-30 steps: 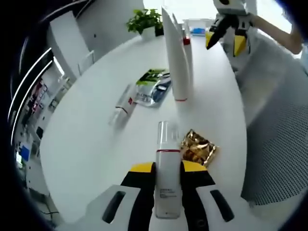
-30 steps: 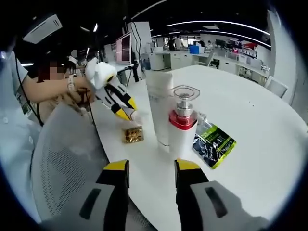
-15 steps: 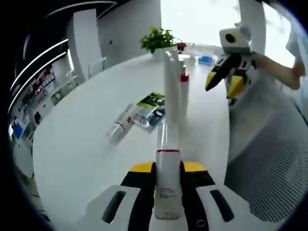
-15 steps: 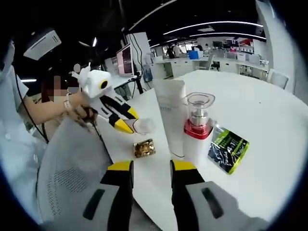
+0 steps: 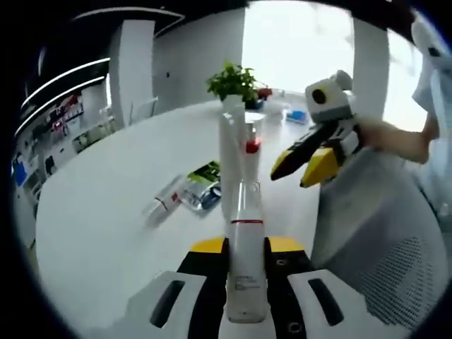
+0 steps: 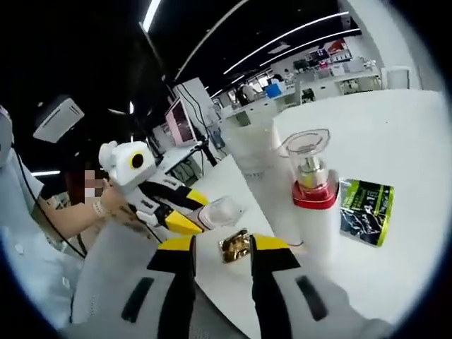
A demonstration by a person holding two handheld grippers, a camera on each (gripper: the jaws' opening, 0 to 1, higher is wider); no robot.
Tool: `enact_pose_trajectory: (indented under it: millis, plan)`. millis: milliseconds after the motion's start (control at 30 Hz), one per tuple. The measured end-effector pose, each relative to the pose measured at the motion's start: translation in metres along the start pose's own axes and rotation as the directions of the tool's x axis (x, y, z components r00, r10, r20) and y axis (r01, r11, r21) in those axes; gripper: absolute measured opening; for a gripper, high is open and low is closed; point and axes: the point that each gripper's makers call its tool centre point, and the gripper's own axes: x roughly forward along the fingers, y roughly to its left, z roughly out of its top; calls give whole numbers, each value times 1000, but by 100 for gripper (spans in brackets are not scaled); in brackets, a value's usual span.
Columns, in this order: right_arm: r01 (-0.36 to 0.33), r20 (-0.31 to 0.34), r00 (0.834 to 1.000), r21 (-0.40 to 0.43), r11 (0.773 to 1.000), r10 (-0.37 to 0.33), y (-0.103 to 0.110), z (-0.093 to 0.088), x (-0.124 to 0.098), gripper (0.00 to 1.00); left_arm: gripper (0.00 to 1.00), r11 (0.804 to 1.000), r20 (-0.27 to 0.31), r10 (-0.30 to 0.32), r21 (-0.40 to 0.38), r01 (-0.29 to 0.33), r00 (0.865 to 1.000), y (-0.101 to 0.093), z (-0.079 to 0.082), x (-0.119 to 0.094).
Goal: Arrange the skincare products in the storage area until every visible bottle or jar stands upright without overlapping.
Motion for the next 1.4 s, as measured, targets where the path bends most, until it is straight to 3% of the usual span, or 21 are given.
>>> enact_pose_trajectory:
  millis: [367,567,633,800,900,1067,1233,1333,1400]
  plan:
    - [-5,32,999,84,996,3,-2,0,-3,25,16,1000,70,-19,-8,20,997,-10,16,3]
    - [-13,65,998,82,997,7,0,7,-3,19,16,999,77,-40,-6,40,996,-17,17,6]
    - [-43,99,994,92,995,34,5,13,-4,18,16,999,75,-41,-2,41,996,-18,15,7]
    - [-46,101,994,92,995,37,5,13,-4,13,16,999,65,-42,-1,42,997,-19,12,9]
    - [-52,106,993,94,994,42,7,15,-4,13,16,999,55,-46,4,46,997,-21,10,10]
    - [2,78,997,80,997,-8,-3,10,-5,19,16,1000,75,-23,-3,23,997,-17,15,11]
    - [-5,64,998,89,996,-1,-2,6,-3,21,16,999,122,-36,-18,38,992,-19,24,7]
    - [-69,121,991,131,989,53,6,16,-3,21,16,998,139,-47,-34,52,989,-22,27,7]
    - [-73,135,989,133,988,55,6,18,-5,22,16,996,155,-62,-46,70,986,-25,29,7]
